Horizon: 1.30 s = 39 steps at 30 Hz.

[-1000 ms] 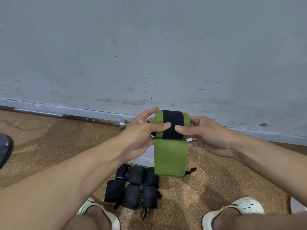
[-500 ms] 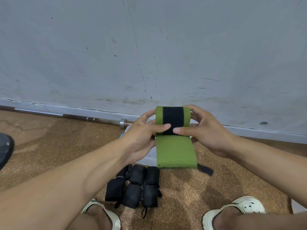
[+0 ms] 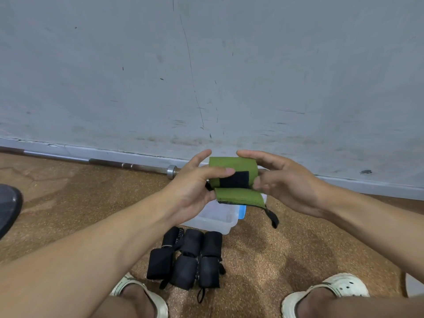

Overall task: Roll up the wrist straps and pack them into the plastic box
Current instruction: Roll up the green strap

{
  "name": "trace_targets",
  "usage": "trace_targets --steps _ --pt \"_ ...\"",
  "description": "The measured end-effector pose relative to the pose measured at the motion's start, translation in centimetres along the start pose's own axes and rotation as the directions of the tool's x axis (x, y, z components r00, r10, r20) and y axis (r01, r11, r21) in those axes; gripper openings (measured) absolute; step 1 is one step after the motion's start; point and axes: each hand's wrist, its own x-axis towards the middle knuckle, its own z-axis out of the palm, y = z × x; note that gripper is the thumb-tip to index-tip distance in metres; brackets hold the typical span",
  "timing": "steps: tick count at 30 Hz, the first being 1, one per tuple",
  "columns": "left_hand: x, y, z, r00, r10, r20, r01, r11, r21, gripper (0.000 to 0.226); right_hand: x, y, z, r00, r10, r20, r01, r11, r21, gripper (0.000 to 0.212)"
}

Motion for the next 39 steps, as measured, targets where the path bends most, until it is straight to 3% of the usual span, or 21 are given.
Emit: trace_targets --steps 2,7,15,17,20,23,27,32,36,39 --pt "0.0 0.0 0.1 0.999 0.039 0.014 -0.039 0.997 0.071 0.099 0.0 -0.1 0.0 0.996 0.094 -0.001 -0.093 0.992 0.081 0.043" --pt "-0.2 -0.2 0.2 0.993 0.114 0.028 -0.117 0.974 0.194 0.105 0.1 0.4 0.2 0.965 0.259 0.026 -0.26 0.965 0.037 0.049" --pt "0.0 -0.3 0.0 0.996 0.085 -0.012 -0.081 0.982 0.169 0.113 0.6 0.6 0.2 0.986 0.157 -0.046 -0.149 0.977 0.154 0.058" --pt "-0.2 -0.1 0.0 0.999 0.04 -0.03 -0.037 0.992 0.119 0.097 0.6 0.8 0.1 0.993 0.103 -0.065 -0.094 0.987 0.13 0.06" --pt "-0.2 0.1 0.1 1.0 -0.019 -0.022 0.021 0.996 0.082 0.053 0.7 1.0 0.0 0.996 0.018 -0.085 -0.013 0.998 0.06 0.058" --pt "0.0 0.0 -0.1 1.0 0.006 -0.02 -0.005 0.998 0.056 0.03 0.7 1.0 -0.2 0.995 -0.031 -0.098 0.032 0.999 0.014 0.061" --pt "0.0 -0.3 0.1 0.999 0.052 -0.006 -0.051 0.996 0.076 0.033 0.6 1.0 0.7 0.996 -0.021 -0.086 0.015 0.998 -0.064 0.043" --pt "0.1 -2.6 2.1 0.962 0.108 -0.251 -0.078 0.989 0.126 0.037 0.9 2.8 3.2 0.978 0.04 -0.204 -0.12 0.911 -0.394 0.053" --pt "-0.2 -3.5 2.5 0.95 0.111 -0.292 -0.041 0.971 0.236 0.058 0.7 3.3 3.9 0.97 0.057 -0.238 -0.154 0.897 -0.413 0.052" --pt "-0.2 -3.4 2.5 0.956 0.153 -0.251 -0.047 0.923 0.383 0.07 0.7 3.2 4.2 0.958 0.054 -0.281 -0.144 0.94 -0.31 0.044"
